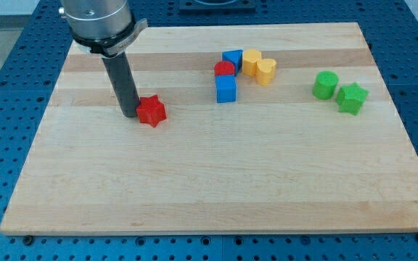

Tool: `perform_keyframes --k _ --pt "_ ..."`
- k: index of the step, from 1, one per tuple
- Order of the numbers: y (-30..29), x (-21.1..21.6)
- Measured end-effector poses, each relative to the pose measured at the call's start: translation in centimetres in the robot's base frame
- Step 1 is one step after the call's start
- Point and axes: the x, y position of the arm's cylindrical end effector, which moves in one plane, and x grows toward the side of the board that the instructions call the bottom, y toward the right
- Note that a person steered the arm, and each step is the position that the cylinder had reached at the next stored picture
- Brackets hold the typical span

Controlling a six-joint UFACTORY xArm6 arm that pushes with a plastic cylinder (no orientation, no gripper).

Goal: Move the red star near to the blue cube

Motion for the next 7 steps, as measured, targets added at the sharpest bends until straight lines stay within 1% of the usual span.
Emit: perform_keyframes --k 2,3,4,6,7 --pt "3.9 0.1" --pt "6.9 0.4" --pt "8.5 1.1" --pt "8.8 3.8" --pt "9.5 4.0"
